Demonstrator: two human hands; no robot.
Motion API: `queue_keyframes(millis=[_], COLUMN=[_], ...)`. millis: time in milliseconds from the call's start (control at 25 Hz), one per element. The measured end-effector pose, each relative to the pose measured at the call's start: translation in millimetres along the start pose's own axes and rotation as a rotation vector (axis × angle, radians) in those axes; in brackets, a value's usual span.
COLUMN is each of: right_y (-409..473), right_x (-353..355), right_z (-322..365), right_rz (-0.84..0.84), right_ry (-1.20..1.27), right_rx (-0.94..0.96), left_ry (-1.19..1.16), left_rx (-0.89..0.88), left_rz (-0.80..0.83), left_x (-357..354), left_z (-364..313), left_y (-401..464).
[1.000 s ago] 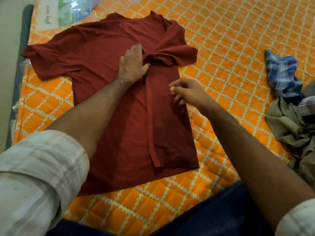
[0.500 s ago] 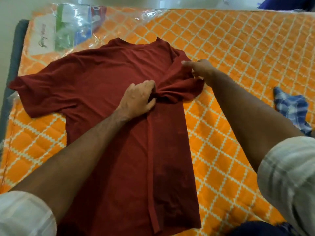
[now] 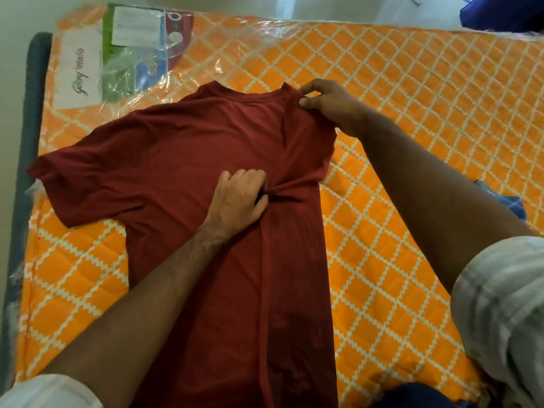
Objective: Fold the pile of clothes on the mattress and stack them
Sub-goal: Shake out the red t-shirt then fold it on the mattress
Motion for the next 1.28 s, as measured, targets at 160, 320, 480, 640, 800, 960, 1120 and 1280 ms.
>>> queue_keyframes(millis=[160,320,480,640,800,960,1120,1280], right_y=[28,36,29,23,7,-17,-38,-53], right_x=[-30,-40,-33,-27,-21,-5,-7,-18], right_z=[8,0,-8,-16,-33,-55,-81,-103], right_rz=[0.076,0.114,0.111,0.044,0.249,0.272,0.086,-0.099], right_ry=[-0.089,-0.192,-0.275,-0.381,-0.586,-0.353,0.143,0.505], right_rx=[0.05,0.067,0.08,0.03,-0.08,-0.068,0.002,-0.107], left_ry=[-0.013,0.044,0.004,-0.151,-0.325,-0.404,-0.084,-0.148], left_rx=[0.052,0.043,-0.027,-0.047,-0.022,-0.003,-0.128,-0.087], left_rz=[-0.007,-0.013,0.023,0.109,0.104,0.307,0.533,0.455], left_x=[0,-2,-3,3,23,19,4,1], left_z=[6,11,3,9,34,52,57,62], left_y=[-11,-13,0,3,37,138,182,189])
Point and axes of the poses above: each hand's wrist, its own y-axis towards the middle knuckle, its own x-axis out of the back of the hand, z = x × y, the point moved 2 cm from there along y, towards the middle knuckle, and after that the axes turned 6 degrees about z, right-handed, at the moved point
